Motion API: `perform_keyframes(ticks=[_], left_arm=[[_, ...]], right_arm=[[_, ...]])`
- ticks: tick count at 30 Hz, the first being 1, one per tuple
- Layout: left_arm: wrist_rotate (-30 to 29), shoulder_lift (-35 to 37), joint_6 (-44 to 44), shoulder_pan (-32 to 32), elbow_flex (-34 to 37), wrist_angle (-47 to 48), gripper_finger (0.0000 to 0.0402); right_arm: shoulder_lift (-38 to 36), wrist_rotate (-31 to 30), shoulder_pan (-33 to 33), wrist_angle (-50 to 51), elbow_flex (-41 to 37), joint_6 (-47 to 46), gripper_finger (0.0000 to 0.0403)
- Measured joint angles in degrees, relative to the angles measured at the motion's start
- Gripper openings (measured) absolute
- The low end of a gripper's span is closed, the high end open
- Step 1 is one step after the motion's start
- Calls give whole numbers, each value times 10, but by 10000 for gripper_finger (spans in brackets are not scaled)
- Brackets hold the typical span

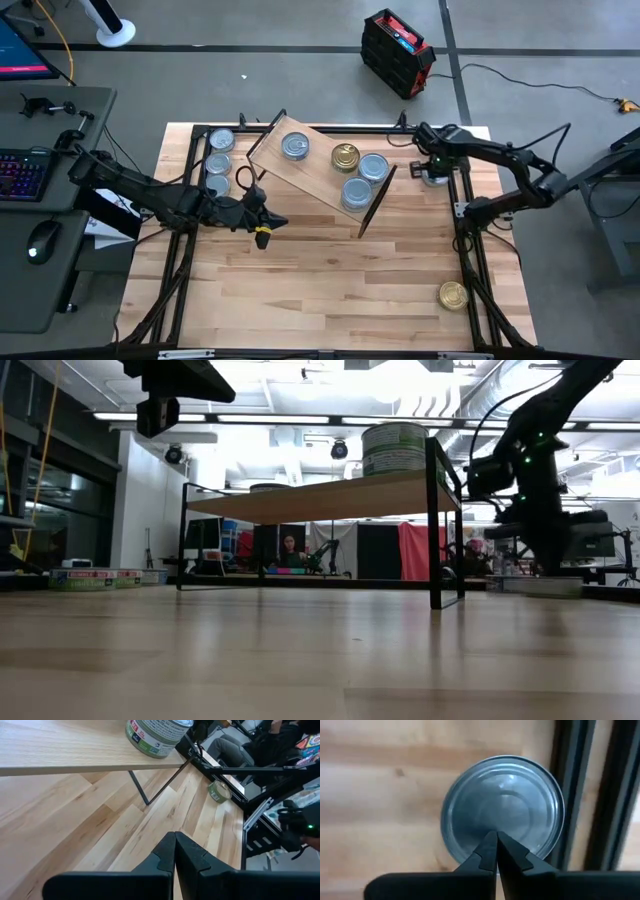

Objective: Stack canned seafood by type on shelf
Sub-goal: Stack the white-green tuna can on top of the other white-green tuna cans on the shelf

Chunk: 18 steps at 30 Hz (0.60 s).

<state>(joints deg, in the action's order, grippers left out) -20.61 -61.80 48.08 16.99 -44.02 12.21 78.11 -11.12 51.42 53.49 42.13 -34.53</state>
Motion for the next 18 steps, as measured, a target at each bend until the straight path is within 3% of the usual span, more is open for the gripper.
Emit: perform_keyframes(ticks=[11, 18], left_arm=[[12, 0, -11, 14, 0, 9, 0], [13, 0, -14, 24, 0, 27, 0]], right_arm=[[-4, -13, -111, 56, -33, 16, 0], [-12, 31, -163, 14, -100, 1, 0]])
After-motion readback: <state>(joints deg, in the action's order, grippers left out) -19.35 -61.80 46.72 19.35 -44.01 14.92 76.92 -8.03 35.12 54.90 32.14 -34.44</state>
